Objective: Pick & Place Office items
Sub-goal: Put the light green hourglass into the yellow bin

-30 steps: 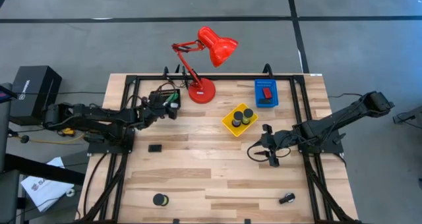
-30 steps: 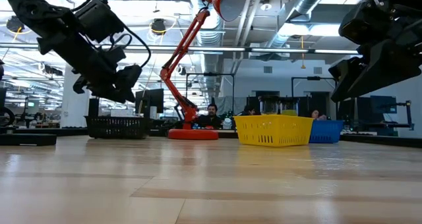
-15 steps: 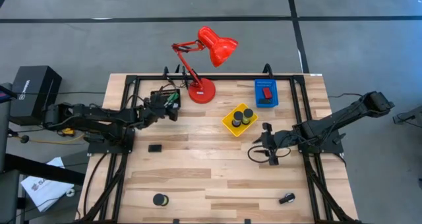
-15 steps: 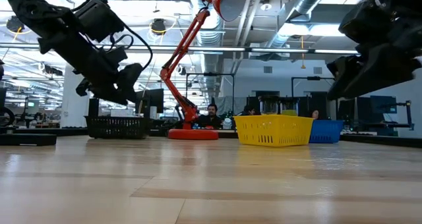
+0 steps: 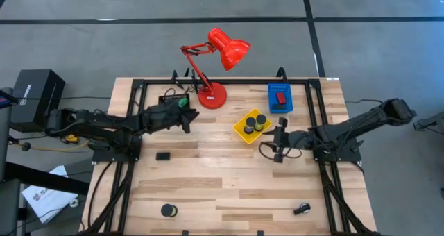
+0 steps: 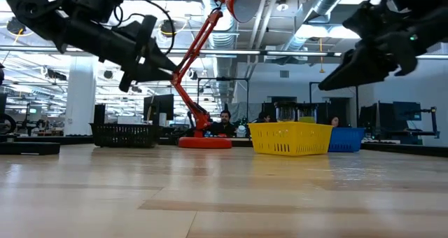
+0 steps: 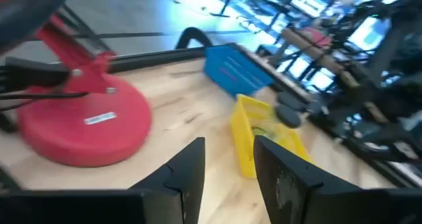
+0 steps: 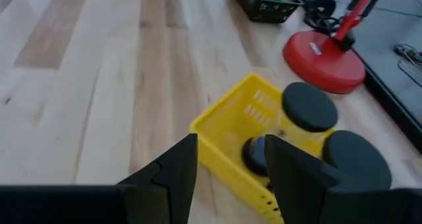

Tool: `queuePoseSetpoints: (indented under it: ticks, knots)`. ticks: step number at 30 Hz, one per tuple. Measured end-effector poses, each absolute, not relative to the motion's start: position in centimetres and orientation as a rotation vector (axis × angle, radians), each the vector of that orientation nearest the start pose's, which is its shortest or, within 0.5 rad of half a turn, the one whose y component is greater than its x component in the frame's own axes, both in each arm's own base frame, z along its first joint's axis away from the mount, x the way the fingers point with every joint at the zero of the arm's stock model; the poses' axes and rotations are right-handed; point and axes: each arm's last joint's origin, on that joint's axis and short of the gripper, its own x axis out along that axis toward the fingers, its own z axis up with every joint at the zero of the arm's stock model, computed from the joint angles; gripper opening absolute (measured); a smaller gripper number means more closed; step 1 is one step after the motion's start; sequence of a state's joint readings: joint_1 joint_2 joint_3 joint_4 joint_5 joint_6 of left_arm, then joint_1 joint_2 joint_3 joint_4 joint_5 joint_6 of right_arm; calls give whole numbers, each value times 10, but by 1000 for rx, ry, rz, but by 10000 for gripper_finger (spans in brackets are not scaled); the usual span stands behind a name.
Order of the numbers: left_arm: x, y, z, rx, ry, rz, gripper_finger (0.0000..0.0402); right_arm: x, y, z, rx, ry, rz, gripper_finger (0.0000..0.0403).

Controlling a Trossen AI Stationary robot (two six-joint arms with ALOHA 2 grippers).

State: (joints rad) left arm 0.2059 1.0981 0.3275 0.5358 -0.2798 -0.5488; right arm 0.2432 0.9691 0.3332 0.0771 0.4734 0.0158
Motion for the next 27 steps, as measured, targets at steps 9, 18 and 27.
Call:
queuePoseSetpoints:
  ticks: [9, 18, 27]
  knots:
    - [209, 37, 195, -531, 51, 450, 112, 184, 25, 177, -110, 499, -157, 166]
    - [214, -1, 218, -442, -83, 8, 111, 185, 24, 177, -25, 492, -184, 166]
    - [202, -62, 252, -305, -328, -285, 111, 182, 28, 174, 225, 502, -231, 166]
